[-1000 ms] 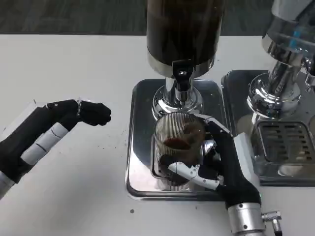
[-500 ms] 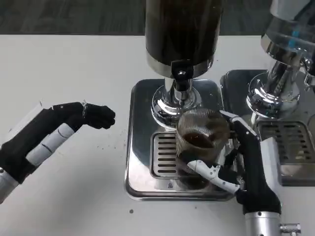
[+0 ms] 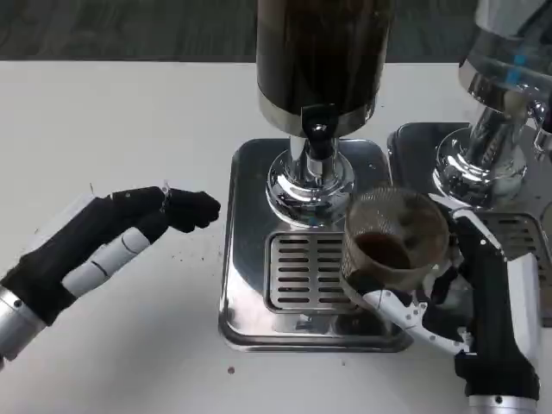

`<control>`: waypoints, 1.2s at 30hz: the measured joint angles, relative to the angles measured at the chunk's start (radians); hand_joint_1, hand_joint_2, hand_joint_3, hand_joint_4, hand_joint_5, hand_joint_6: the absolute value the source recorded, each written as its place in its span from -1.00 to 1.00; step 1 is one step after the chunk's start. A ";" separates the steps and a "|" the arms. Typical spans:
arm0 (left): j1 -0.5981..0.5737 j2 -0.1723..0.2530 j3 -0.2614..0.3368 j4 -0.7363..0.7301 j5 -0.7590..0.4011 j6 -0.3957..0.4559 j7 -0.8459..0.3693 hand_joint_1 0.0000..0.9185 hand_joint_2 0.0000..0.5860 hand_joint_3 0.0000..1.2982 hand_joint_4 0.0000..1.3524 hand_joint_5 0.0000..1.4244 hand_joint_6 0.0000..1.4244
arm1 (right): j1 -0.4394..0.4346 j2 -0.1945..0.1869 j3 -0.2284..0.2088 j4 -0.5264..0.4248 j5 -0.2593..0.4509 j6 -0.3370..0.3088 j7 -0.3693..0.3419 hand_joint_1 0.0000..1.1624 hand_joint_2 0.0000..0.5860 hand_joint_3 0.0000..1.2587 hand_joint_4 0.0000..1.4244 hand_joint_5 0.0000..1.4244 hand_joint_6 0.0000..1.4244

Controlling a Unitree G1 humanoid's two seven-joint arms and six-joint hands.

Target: Grasp the cup under the faucet to collect the drink, then remove the cup.

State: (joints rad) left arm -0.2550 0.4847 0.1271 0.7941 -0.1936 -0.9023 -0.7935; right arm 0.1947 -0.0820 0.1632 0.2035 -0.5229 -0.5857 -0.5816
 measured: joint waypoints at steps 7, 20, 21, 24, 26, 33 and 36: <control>0.000 0.005 -0.024 -0.011 0.046 -0.071 0.021 -1.00 -0.49 -0.51 -0.66 -0.69 -0.61 | 0.076 -0.003 -0.011 -0.104 0.005 0.007 0.052 0.26 -0.27 -0.01 0.00 0.17 0.69; 0.022 0.052 -0.038 -0.061 0.086 -0.163 0.050 -1.00 -0.52 -0.67 -0.85 -0.86 -0.73 | 0.147 -0.003 -0.018 -0.226 0.019 0.023 0.152 0.25 -0.26 0.01 0.01 0.19 0.71; 0.026 0.058 -0.039 -0.068 0.086 -0.173 0.050 -1.00 -0.54 -0.70 -0.87 -0.88 -0.74 | 0.153 -0.003 -0.020 -0.233 0.021 0.026 0.158 0.25 -0.26 0.01 0.01 0.20 0.71; 0.054 0.082 -0.051 -0.101 0.085 -0.204 0.051 -1.00 -0.54 -0.75 -0.93 -0.93 -0.79 | 0.174 -0.005 -0.025 -0.266 0.030 0.030 0.181 0.24 -0.25 0.02 0.01 0.20 0.71; 0.076 0.099 -0.060 -0.126 0.085 -0.228 0.050 -1.00 -0.54 -0.77 -0.94 -0.94 -0.80 | 0.186 -0.006 -0.026 -0.289 0.033 0.030 0.193 0.24 -0.25 0.02 0.02 0.20 0.71; 0.150 0.177 -0.086 -0.229 0.055 -0.298 0.050 -1.00 -0.55 -0.78 -0.96 -0.95 -0.82 | 0.230 -0.006 -0.032 -0.345 0.044 0.031 0.233 0.24 -0.25 0.03 0.02 0.20 0.71; 0.182 0.196 -0.102 -0.271 0.027 -0.305 0.050 -1.00 -0.54 -0.79 -0.96 -0.95 -0.82 | 0.257 -0.006 -0.033 -0.375 0.047 0.031 0.250 0.24 -0.24 0.03 0.02 0.20 0.71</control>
State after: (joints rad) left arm -0.0732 0.6806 0.0253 0.5226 -0.1664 -1.2069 -0.7436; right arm 0.4515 -0.0883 0.1303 -0.1710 -0.4759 -0.5550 -0.3315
